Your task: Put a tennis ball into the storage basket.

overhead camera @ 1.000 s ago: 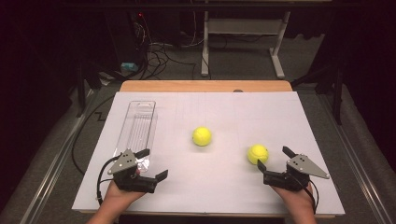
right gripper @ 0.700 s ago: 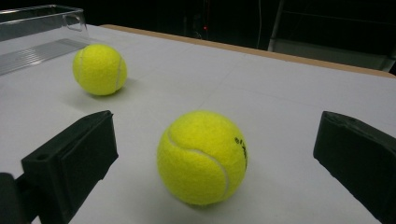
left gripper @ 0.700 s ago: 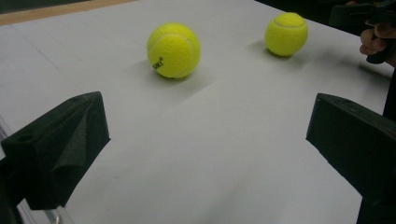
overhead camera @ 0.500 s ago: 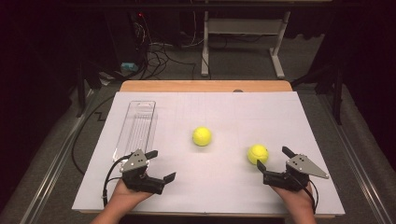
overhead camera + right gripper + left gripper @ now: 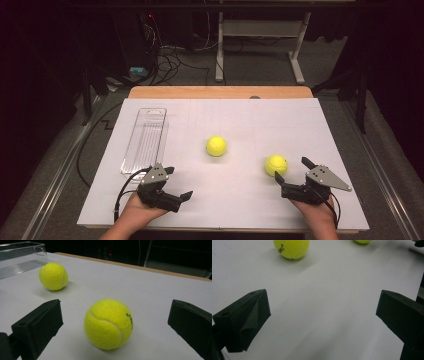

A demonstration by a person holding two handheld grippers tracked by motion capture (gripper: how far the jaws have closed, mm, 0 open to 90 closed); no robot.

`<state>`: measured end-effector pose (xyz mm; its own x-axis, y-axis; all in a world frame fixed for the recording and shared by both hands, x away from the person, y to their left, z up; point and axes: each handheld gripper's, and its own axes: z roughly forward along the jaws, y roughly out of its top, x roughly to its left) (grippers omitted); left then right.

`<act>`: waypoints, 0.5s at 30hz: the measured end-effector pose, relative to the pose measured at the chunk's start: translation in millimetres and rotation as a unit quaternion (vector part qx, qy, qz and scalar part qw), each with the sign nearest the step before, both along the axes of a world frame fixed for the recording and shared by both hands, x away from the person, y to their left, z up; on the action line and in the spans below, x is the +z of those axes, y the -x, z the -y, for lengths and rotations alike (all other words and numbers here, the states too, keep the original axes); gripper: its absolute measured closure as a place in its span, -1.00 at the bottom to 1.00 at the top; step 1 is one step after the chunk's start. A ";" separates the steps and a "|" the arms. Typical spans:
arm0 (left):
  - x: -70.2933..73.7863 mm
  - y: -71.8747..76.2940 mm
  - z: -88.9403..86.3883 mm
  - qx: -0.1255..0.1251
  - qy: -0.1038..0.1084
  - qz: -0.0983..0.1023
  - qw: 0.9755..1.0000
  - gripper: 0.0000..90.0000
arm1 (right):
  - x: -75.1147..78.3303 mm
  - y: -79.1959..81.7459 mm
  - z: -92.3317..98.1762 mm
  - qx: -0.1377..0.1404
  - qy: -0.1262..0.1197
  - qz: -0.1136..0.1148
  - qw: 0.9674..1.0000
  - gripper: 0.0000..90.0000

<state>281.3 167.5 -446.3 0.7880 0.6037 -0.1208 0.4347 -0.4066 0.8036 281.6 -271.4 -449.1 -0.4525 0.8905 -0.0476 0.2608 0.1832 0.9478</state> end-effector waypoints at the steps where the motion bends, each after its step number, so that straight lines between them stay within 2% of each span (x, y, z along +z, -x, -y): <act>1: -0.7 -0.3 0.6 0.000 -0.003 -0.003 1.000 -0.99 | 0.0 0.0 0.0 0.000 0.000 0.000 1.000 -1.00; 7: -4.1 -1.2 3.5 -0.002 -0.021 -0.018 1.000 -0.99 | -0.7 -0.3 -0.4 0.001 0.001 -0.001 1.000 -1.00; 9: -4.4 -1.1 4.2 -0.001 -0.028 -0.017 0.999 -0.99 | -0.8 -0.4 -0.6 0.001 0.001 -0.002 1.000 -1.00; 15: -4.1 0.6 6.7 -0.008 -0.030 -0.024 0.999 -0.99 | -1.1 -0.5 -1.0 0.001 0.002 -0.003 1.000 -1.00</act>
